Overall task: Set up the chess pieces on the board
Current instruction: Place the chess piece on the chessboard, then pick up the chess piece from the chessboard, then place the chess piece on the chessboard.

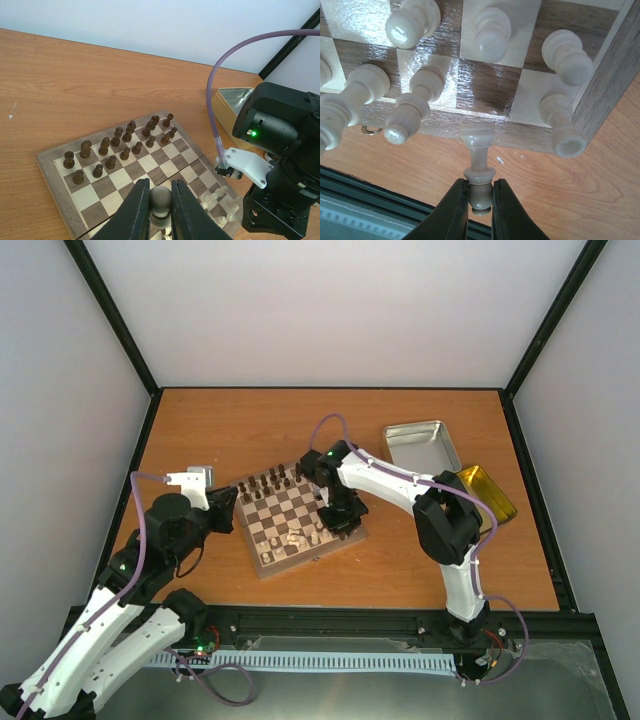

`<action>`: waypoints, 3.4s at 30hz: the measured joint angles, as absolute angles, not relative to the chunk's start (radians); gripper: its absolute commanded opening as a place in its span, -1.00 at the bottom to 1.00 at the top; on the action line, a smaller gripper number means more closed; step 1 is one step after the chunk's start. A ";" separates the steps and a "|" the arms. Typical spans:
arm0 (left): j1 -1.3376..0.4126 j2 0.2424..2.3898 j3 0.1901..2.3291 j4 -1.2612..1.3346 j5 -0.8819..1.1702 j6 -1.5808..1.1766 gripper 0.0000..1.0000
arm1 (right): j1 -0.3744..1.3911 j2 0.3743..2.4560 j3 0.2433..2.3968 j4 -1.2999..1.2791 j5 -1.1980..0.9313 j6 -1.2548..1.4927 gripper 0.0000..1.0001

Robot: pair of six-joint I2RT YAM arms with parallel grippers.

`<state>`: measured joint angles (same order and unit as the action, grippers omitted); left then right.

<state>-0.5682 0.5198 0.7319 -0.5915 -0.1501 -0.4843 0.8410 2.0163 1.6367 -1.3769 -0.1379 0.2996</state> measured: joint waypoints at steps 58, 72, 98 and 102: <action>-0.568 0.552 0.731 -0.592 -0.160 -0.485 -0.97 | 0.841 1.871 1.400 -1.082 -0.139 0.383 -0.52; -0.568 0.561 0.731 -0.592 -0.176 -0.485 -0.97 | 0.845 1.842 1.392 -1.030 -0.112 0.381 -0.78; -0.568 0.490 0.731 -0.603 -0.271 -0.508 -0.96 | 1.145 1.915 1.631 -1.052 -0.006 0.368 -0.76; -0.568 0.478 0.731 -0.604 -0.290 -0.515 -0.95 | 1.149 1.957 1.638 -1.042 0.002 0.376 -0.76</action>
